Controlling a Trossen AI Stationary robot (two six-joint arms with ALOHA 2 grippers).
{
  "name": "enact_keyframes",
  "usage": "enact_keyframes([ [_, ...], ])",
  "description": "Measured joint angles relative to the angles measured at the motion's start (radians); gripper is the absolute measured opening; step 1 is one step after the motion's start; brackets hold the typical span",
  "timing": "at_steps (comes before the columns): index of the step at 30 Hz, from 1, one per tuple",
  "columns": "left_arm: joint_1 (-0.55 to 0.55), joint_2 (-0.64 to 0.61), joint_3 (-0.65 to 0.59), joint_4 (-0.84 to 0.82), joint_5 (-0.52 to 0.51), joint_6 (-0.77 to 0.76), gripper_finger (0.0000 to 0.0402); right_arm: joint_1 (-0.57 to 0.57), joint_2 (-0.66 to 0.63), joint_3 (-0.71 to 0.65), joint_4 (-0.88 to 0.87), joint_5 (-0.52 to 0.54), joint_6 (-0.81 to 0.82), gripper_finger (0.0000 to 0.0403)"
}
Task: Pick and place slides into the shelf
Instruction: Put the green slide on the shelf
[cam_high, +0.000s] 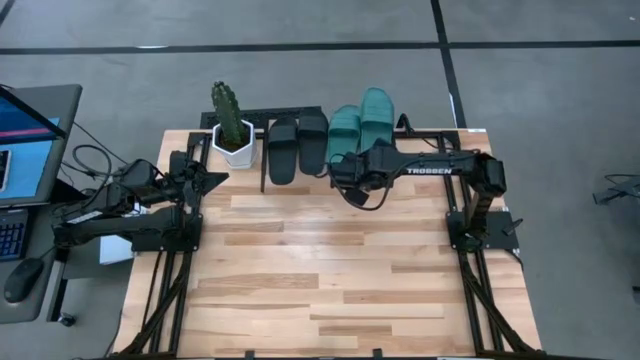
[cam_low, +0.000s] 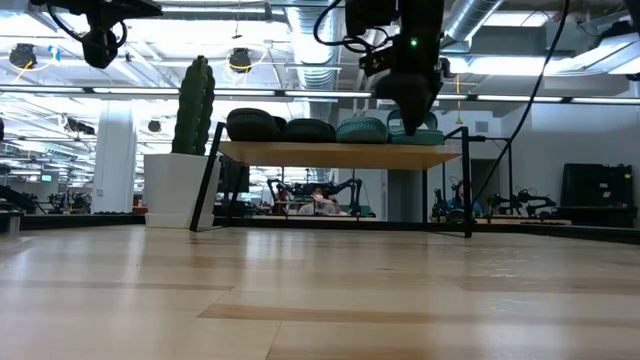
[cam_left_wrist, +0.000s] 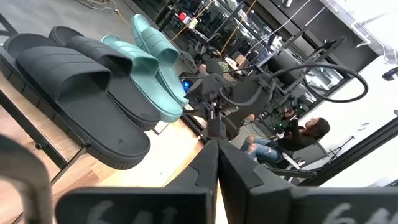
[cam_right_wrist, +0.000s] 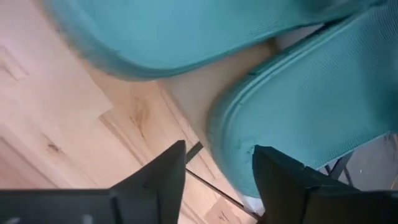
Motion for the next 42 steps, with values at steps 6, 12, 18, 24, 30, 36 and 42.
enact_keyframes([
  [6, 0.000, 0.000, 0.000, 0.002, -0.002, 0.000, 0.0000, 0.046, -0.029, 0.000, -0.002, 0.043, -0.013, 0.0191],
  [12, 0.000, 0.000, 0.000, 0.014, -0.003, 0.000, 0.0000, 0.100, -0.095, 0.000, -0.002, 0.141, 0.004, 0.0174],
  [18, 0.000, 0.000, 0.000, 0.014, -0.003, 0.001, 0.0000, 0.132, -0.177, 0.000, 0.002, 0.414, 0.117, 0.0107],
  [24, 0.000, 0.000, 0.000, 0.019, -0.004, 0.001, 0.0000, 0.033, -0.230, 0.001, 0.050, 0.432, 0.115, 0.0011],
  [30, 0.000, 0.000, 0.000, 0.031, -0.005, 0.027, 0.0000, -0.140, -0.236, 0.001, 0.160, 0.377, 0.031, 0.0003],
  [36, 0.000, 0.000, 0.000, 0.033, -0.005, 0.029, 0.0000, -0.299, -0.235, 0.001, 0.347, 0.208, -0.086, 0.0000],
  [42, 0.000, 0.000, 0.000, 0.033, -0.005, 0.029, 0.0000, -0.365, -0.235, 0.001, 0.403, 0.184, -0.127, 0.0000],
])
